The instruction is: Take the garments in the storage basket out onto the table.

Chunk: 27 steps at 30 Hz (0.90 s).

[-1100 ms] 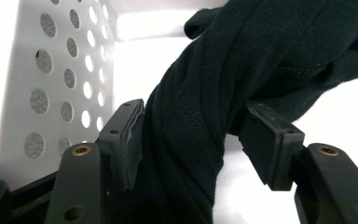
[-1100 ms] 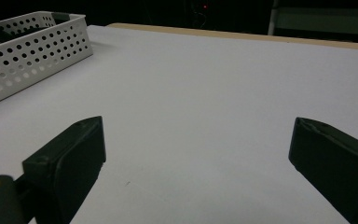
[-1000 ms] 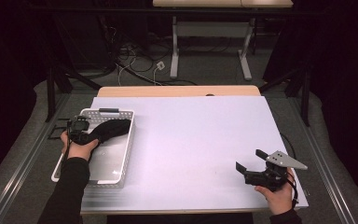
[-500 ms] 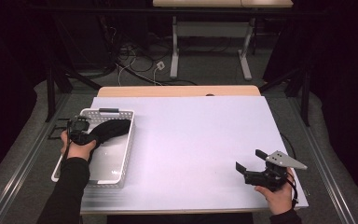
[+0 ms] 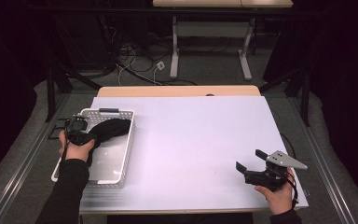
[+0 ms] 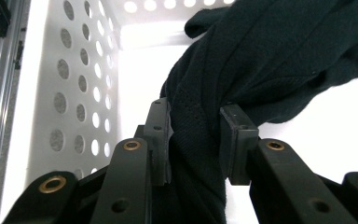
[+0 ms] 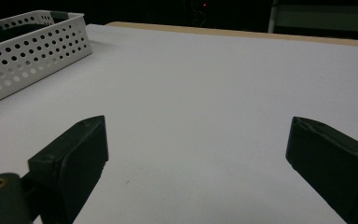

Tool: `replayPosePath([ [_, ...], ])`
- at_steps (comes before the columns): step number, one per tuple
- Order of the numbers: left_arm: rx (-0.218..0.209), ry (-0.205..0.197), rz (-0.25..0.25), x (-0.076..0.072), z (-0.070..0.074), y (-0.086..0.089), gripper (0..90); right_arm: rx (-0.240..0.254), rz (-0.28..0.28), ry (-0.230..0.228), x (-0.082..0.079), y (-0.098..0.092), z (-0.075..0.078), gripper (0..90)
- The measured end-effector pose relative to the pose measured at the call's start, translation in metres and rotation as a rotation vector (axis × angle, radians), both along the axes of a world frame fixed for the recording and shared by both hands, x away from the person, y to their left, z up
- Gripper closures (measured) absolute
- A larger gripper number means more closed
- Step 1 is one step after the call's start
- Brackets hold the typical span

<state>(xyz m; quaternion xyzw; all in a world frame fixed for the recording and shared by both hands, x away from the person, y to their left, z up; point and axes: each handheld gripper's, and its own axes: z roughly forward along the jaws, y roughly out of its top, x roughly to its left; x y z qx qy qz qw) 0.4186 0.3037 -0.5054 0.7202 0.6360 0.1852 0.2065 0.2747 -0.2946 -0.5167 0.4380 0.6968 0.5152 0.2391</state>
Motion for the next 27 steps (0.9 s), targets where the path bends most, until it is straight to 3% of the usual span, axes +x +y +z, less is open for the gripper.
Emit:
replayPosePath([
  [27, -0.104, -0.228, 0.022, -0.029, 0.031, 0.008, 70.0, 0.013, -0.004, 0.003, 0.001, 0.0, -0.001, 5.7],
])
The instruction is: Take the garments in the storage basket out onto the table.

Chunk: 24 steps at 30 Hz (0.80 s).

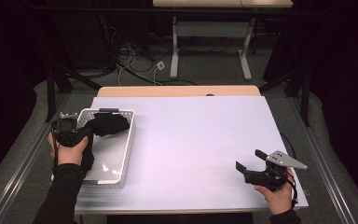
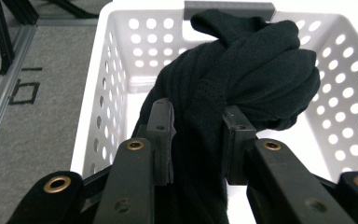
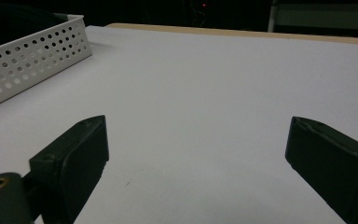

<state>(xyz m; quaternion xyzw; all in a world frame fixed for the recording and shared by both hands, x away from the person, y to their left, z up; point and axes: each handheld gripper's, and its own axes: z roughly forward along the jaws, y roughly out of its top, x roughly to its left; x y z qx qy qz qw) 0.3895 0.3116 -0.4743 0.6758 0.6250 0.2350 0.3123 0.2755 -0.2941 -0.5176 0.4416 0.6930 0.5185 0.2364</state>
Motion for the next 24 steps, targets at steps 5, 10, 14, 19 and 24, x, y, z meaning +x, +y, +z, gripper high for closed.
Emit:
replayPosePath([
  [5, -0.01, -0.037, 0.006, -0.004, 0.007, 0.001, 70.1, -0.005, -0.001, 0.004, 0.0, 0.0, 0.0, 5.7],
  [10, -0.015, -0.073, 0.002, -0.008, 0.015, 0.0, 70.1, -0.001, -0.003, 0.005, 0.0, -0.001, 0.0, 5.7],
  [14, -0.023, -0.102, -0.001, -0.012, 0.023, -0.001, 70.0, -0.001, -0.002, 0.004, 0.0, -0.001, 0.0, 5.7],
  [19, -0.022, -0.142, -0.01, -0.018, 0.034, -0.003, 70.1, -0.002, -0.002, 0.004, 0.0, -0.001, 0.0, 5.7],
  [24, -0.025, -0.182, -0.023, -0.025, 0.045, -0.006, 70.1, 0.0, -0.002, 0.002, 0.0, -0.001, 0.0, 5.7],
])
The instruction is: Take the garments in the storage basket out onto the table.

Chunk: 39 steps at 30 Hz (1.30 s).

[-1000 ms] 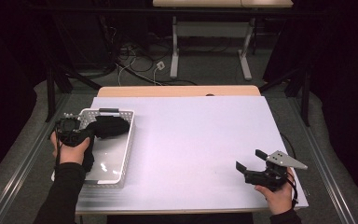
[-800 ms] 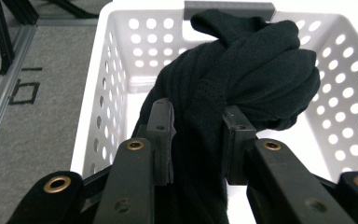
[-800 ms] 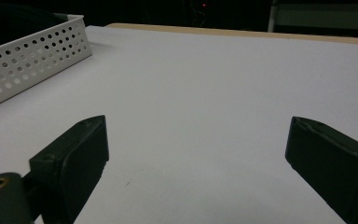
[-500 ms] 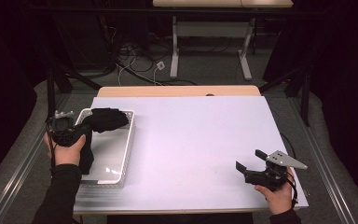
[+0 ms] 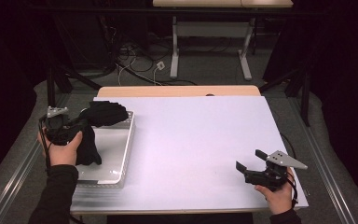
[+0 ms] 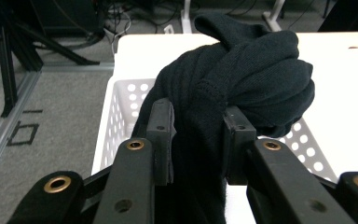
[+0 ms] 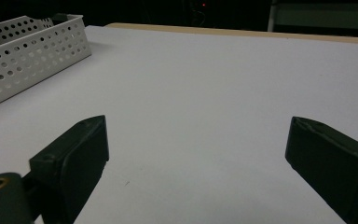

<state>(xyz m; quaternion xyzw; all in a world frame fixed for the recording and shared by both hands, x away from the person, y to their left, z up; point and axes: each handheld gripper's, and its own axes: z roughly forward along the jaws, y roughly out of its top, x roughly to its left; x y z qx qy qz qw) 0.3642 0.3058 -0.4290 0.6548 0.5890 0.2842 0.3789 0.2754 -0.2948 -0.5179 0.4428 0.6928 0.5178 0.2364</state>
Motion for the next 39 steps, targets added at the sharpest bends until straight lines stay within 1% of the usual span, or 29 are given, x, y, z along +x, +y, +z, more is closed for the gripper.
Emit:
replayPosePath([
  [1, 0.0, -0.014, -0.007, -0.003, 0.005, -0.001, 70.1, -0.001, 0.001, 0.003, 0.0, 0.0, 0.0, 5.7],
  [2, 0.0, -0.014, -0.007, -0.003, 0.005, -0.001, 70.1, -0.001, 0.001, 0.003, 0.0, 0.0, 0.0, 5.7],
  [7, -0.004, -0.056, -0.021, -0.01, 0.014, -0.005, 70.1, -0.002, 0.001, 0.0, 0.0, 0.0, 0.0, 5.8],
  [10, 0.001, -0.073, -0.03, -0.014, 0.019, -0.007, 70.1, 0.001, 0.0, -0.004, 0.0, 0.0, 0.0, 5.8],
  [22, -0.022, -0.124, -0.067, -0.027, 0.033, -0.013, 70.1, -0.001, 0.002, 0.0, 0.0, 0.0, 0.0, 5.8],
  [28, -0.042, -0.153, -0.098, -0.032, 0.039, -0.023, 70.1, 0.0, 0.0, -0.001, 0.0, 0.0, 0.0, 5.8],
  [35, -0.053, -0.186, -0.142, -0.04, 0.046, -0.037, 70.1, -0.001, 0.001, -0.001, 0.0, 0.0, 0.0, 5.8],
  [39, -0.062, -0.194, -0.17, -0.043, 0.05, -0.044, 70.1, 0.002, 0.0, -0.004, 0.0, 0.001, 0.0, 5.8],
])
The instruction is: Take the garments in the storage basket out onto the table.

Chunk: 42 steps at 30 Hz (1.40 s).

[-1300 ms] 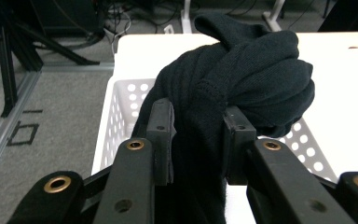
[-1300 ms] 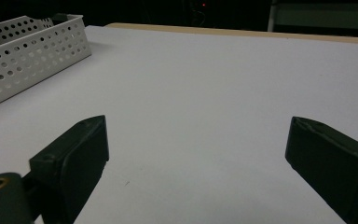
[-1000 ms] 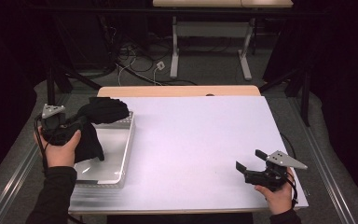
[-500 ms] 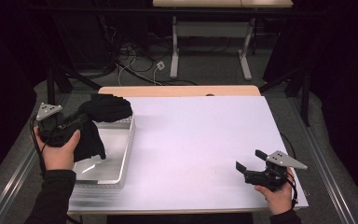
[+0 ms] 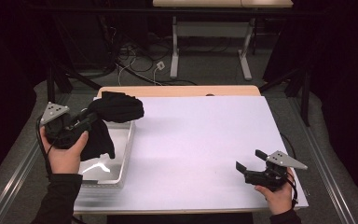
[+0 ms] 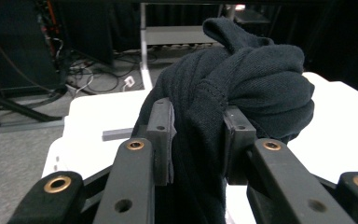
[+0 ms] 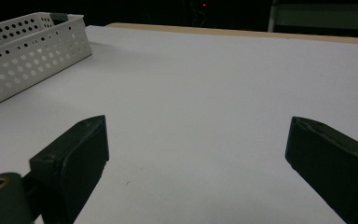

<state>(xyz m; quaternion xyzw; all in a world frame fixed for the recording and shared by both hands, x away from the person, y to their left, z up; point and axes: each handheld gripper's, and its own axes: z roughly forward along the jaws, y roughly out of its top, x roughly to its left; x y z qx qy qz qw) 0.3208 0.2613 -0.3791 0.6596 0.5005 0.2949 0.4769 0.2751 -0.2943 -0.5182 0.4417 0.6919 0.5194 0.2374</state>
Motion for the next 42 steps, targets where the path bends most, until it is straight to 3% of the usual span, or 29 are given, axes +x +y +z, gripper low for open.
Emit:
replayPosePath([
  [19, -0.046, -0.035, -0.113, 0.006, 0.007, -0.043, 70.3, 0.0, 0.002, -0.003, 0.0, 0.0, 0.0, 5.8],
  [42, -0.058, -0.023, -0.258, 0.005, -0.007, -0.097, 70.4, 0.001, 0.009, -0.001, -0.001, -0.001, 0.001, 5.8],
])
